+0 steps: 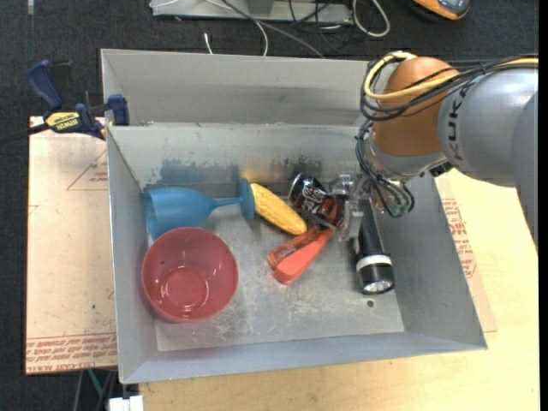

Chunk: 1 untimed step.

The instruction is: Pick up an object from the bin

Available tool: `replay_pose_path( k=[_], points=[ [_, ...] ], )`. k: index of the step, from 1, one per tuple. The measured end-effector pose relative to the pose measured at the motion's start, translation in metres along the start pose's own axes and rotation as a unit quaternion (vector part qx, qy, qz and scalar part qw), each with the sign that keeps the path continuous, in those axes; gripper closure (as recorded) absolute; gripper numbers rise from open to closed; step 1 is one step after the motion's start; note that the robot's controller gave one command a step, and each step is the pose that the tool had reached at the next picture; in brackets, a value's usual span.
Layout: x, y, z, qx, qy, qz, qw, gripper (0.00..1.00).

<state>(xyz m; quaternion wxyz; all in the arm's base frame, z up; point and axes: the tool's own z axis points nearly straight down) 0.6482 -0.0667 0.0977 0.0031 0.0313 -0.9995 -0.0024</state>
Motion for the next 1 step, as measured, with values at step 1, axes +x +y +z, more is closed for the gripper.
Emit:
replay_pose_path(
  k=[1],
  points=[
    [-0.0026, 0.0000, -0.0319, 0.001, -0.0051, 0.000, 1.0000, 1.00]
  ],
)
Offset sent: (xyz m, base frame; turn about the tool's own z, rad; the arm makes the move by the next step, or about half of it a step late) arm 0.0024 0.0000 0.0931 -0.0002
